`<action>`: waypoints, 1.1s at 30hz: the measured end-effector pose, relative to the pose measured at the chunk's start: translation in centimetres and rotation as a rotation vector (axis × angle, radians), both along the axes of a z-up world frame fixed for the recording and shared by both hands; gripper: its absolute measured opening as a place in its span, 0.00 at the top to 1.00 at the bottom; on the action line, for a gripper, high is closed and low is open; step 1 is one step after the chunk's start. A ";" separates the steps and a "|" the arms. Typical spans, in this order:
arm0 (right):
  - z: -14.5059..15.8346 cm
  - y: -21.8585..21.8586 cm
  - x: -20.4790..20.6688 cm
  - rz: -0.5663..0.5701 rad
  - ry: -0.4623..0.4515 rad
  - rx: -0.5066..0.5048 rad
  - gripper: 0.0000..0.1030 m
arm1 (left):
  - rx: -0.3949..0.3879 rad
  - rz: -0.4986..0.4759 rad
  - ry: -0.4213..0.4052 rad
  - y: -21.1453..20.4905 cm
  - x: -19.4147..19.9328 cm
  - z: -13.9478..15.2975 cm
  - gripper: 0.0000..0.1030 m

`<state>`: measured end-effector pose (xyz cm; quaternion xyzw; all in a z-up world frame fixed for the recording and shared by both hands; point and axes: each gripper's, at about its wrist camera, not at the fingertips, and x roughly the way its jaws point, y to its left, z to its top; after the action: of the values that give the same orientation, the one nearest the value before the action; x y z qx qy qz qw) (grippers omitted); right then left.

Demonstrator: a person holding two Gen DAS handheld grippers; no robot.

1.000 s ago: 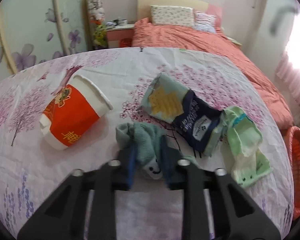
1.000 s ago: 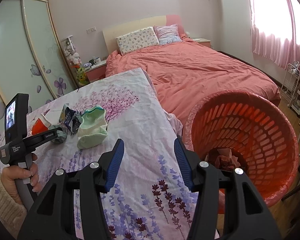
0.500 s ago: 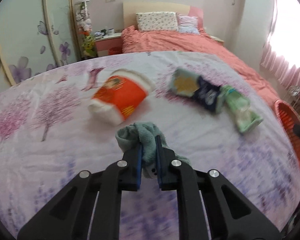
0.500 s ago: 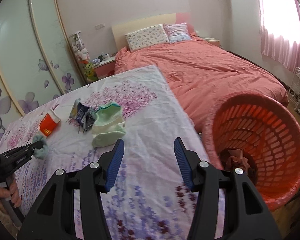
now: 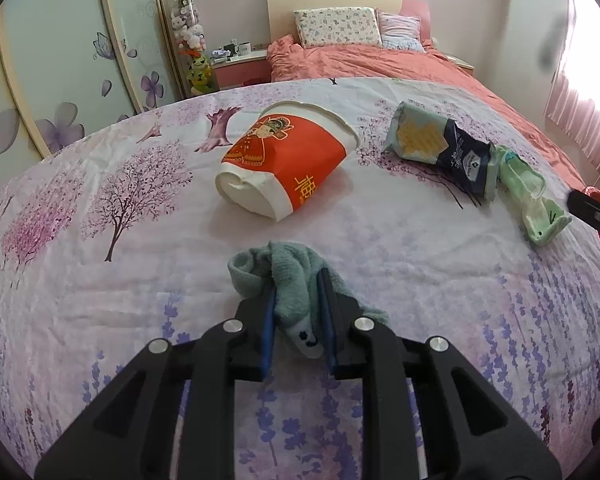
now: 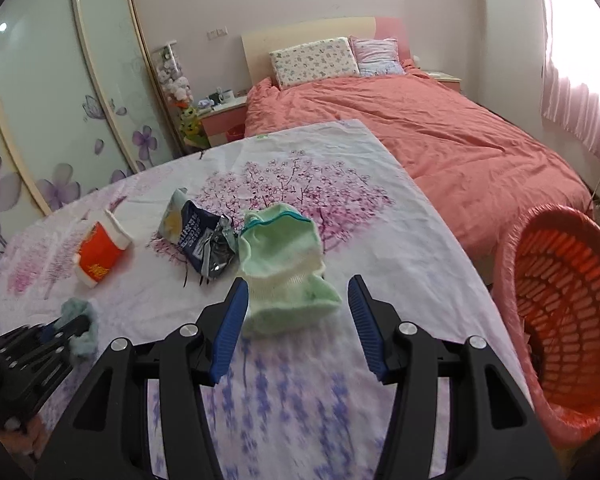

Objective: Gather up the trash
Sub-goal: 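Grasp the grey-green sock with the left gripper, then lower the open right gripper around the mint-green sock while the left gripper holds the grey sock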

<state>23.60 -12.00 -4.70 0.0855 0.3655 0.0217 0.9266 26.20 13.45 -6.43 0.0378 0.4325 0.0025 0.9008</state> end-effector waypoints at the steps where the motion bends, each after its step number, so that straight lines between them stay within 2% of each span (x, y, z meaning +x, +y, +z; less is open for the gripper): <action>1: -0.1 0.1 0.3 -0.006 0.007 -0.002 0.45 | 0.002 0.001 0.000 0.0 0.0 0.0 0.79; 3: -0.5 0.6 1.1 -0.023 0.020 -0.003 0.39 | -0.004 0.005 0.001 -0.2 -0.1 0.0 0.78; 7: -1.0 0.9 2.0 -0.038 0.052 0.004 0.39 | -0.016 0.005 0.001 0.0 0.0 0.0 0.78; 9: -1.3 1.3 2.2 -0.051 0.058 -0.020 0.39 | -0.017 0.005 0.001 0.0 0.0 0.0 0.78; 15: -2.2 1.7 3.0 -0.074 0.152 -0.090 0.38 | -0.015 0.005 0.002 0.0 0.0 0.0 0.78; 33: -2.1 1.4 2.7 -0.069 0.156 -0.094 0.36 | 0.018 0.007 0.002 -0.6 -0.1 -0.1 0.78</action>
<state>26.27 -10.56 -6.81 0.0559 0.4338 -0.0342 0.8986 26.07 12.80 -6.50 0.0442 0.4333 0.0096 0.9001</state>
